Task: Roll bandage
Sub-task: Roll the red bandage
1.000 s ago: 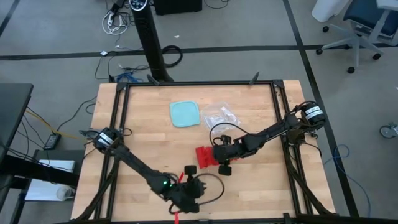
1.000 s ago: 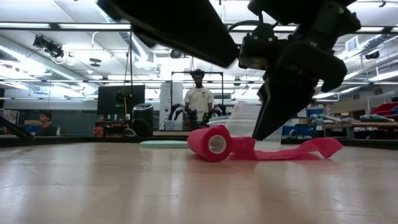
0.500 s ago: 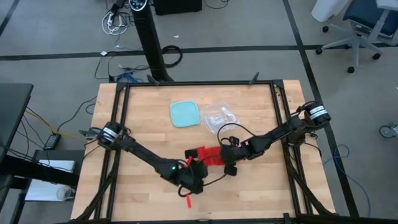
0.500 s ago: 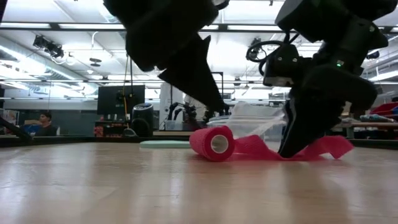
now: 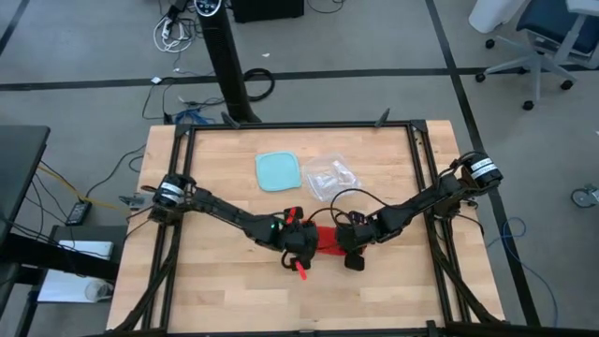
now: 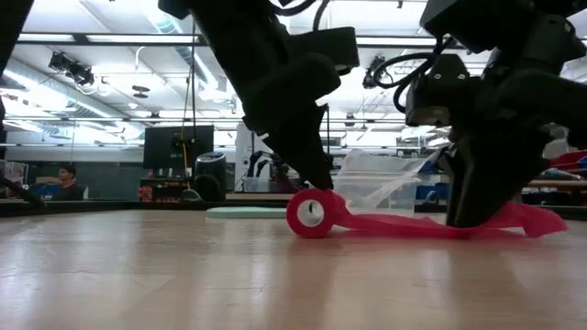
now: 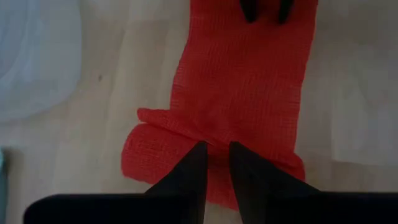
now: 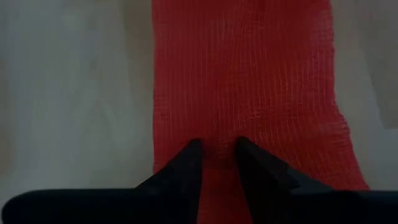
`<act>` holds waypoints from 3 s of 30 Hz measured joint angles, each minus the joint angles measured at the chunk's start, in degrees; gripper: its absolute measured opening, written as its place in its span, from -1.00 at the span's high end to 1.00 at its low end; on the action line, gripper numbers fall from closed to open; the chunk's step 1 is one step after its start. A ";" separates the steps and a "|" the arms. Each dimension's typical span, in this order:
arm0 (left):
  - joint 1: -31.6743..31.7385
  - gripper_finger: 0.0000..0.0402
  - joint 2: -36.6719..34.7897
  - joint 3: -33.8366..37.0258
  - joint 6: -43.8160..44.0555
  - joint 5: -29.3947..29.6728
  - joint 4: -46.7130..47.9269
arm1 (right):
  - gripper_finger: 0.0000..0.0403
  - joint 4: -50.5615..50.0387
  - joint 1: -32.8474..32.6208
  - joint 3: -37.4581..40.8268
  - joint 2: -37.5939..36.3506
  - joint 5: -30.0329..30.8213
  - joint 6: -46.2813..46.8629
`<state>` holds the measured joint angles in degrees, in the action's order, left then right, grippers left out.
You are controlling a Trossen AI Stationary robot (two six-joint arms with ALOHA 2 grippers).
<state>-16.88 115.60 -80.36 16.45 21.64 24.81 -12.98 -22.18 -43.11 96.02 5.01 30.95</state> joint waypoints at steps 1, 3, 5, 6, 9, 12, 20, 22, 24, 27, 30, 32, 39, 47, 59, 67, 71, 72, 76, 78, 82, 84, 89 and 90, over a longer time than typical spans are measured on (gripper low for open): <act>0.14 0.64 0.12 0.00 -0.58 -0.76 -0.61 | 0.48 -0.33 -0.02 0.00 -0.19 -0.59 0.04; 0.41 0.64 0.99 -0.10 -1.16 -2.09 -1.78 | 0.48 -1.09 -0.15 0.02 -0.37 -1.61 0.41; 0.41 0.64 1.83 -0.28 -1.23 -2.27 -2.63 | 0.48 -1.75 -0.33 0.02 -0.43 -2.16 0.91; 0.41 0.64 2.31 -0.31 -1.23 -2.27 -2.91 | 0.48 -2.19 -0.40 0.00 -0.45 -2.47 0.99; 0.39 0.64 3.50 -0.37 -1.12 -2.04 -3.49 | 0.48 -2.92 -0.98 -0.04 -0.54 -2.87 1.44; 0.39 0.64 3.71 -0.37 -1.03 -1.85 -4.03 | 0.49 -3.74 -1.73 -0.11 -0.83 -3.28 2.48; 0.39 0.64 3.84 -0.26 -2.14 -1.80 -4.38 | 0.51 -9.30 -4.66 -0.13 -2.30 -5.23 4.92; 0.37 0.64 3.86 -0.24 -2.30 -1.80 -4.24 | 0.51 -10.09 -5.45 -0.13 -2.36 -5.12 5.53; 0.37 0.64 3.88 -0.24 -2.32 -1.80 -4.01 | 0.51 -10.63 -6.29 -0.20 -2.38 -5.14 6.13; 0.37 0.64 3.88 -0.20 -2.67 -1.80 -3.12 | 0.51 -11.23 -7.25 -0.22 -2.44 -5.90 6.92; 0.37 0.64 3.93 -0.20 -2.89 -1.80 -2.60 | 0.51 -11.65 -8.26 -0.23 -2.46 -6.17 7.83; 0.37 0.64 3.93 -0.15 -3.08 -1.78 -2.07 | 0.51 -12.08 -9.03 -0.25 -2.48 -6.38 8.42; 0.26 0.64 3.97 -0.09 -4.16 -1.67 -2.14 | 0.51 -13.68 -11.31 -0.35 -2.57 -7.85 9.98; -0.57 0.64 3.97 -0.09 -4.46 -2.01 -1.53 | 0.51 -17.00 -11.95 -0.50 -2.66 -13.10 9.99; -1.88 0.64 3.97 -0.07 -4.48 -2.65 -0.36 | 0.51 -19.95 -12.00 -0.24 -4.17 -13.91 9.78; -1.97 0.64 3.97 -0.07 -4.41 -2.88 -0.36 | 0.51 -20.40 -12.15 -0.24 -4.19 -13.35 9.91; -2.32 0.64 3.99 -0.06 -4.27 -2.81 -0.21 | 0.51 -21.08 -12.40 -0.24 -4.23 -13.60 9.91; -2.34 0.64 3.99 -0.05 -4.26 -2.83 -0.27 | 0.51 -21.12 -12.41 -0.24 -4.23 -13.60 9.91; -2.34 0.64 3.99 -0.04 -4.22 -2.83 -0.36 | 0.51 -21.13 -12.37 -0.21 -4.61 -13.54 9.78; -2.37 0.64 3.99 -0.04 -4.22 -2.81 -0.83 | 0.51 -21.34 -12.39 0.03 -5.54 -12.70 9.75; -2.37 0.64 4.04 -0.04 -4.24 -2.83 -1.97 | 0.51 -23.25 -12.45 0.52 -8.51 -8.61 11.21; -2.37 0.64 4.05 0.00 -4.31 -2.83 -2.36 | 0.51 -24.53 -12.31 0.70 -9.74 -6.18 11.80; -2.37 0.64 4.10 0.04 -4.37 -2.83 -3.21 | 0.51 -23.51 -11.91 0.59 -10.59 -5.71 11.59; -2.37 0.64 4.10 0.07 -4.37 -2.83 -3.27 | 0.51 -23.27 -11.87 0.58 -10.57 -5.70 11.49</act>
<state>-19.25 119.70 -80.29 12.07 18.81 21.54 -36.25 -34.05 -42.53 85.45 -0.69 42.44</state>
